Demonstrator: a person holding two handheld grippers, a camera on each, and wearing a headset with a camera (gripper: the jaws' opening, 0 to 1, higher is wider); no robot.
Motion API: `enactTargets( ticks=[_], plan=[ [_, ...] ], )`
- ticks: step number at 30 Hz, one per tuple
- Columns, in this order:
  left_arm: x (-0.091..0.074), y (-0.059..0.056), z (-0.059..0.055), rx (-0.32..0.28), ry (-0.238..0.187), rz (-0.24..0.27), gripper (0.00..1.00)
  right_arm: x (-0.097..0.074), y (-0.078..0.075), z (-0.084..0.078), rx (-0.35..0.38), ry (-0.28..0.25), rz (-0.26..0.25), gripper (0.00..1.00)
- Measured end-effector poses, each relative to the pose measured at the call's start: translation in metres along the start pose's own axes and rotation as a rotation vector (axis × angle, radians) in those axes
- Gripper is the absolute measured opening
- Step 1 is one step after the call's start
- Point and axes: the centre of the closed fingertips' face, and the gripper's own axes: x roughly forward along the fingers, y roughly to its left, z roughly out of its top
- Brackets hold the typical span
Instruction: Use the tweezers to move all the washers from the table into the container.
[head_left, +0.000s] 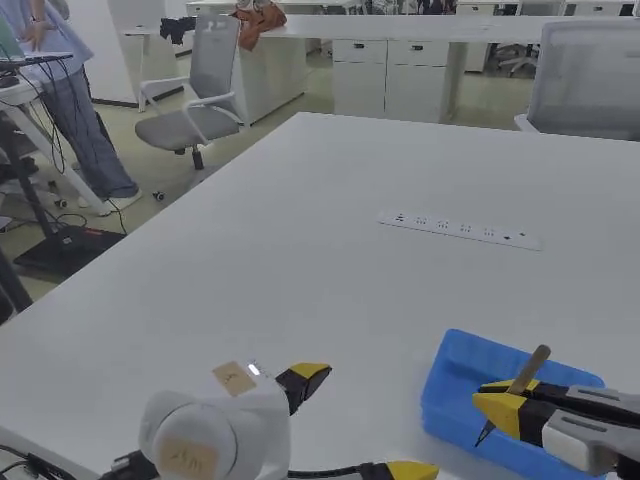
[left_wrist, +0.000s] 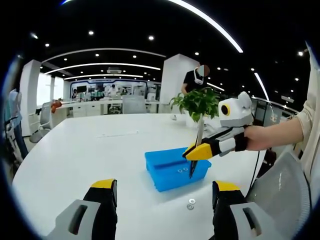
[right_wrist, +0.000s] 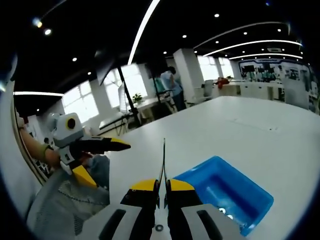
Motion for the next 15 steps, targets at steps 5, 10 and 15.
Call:
enactTargets(
  ticks=[5,10,15],
  plan=[
    [0.0,0.0,0.0,0.0,0.0,-0.001,0.79,0.004,0.003,-0.011,0.038,0.025,0.022,0.04],
    [0.0,0.0,0.0,-0.002,-0.001,-0.001,0.79,0.008,0.003,-0.023,0.055,0.052,0.03,0.04],
    [0.0,0.001,-0.001,0.0,0.002,0.003,0.79,0.012,0.001,-0.045,0.045,0.116,0.029,0.04]
  ],
)
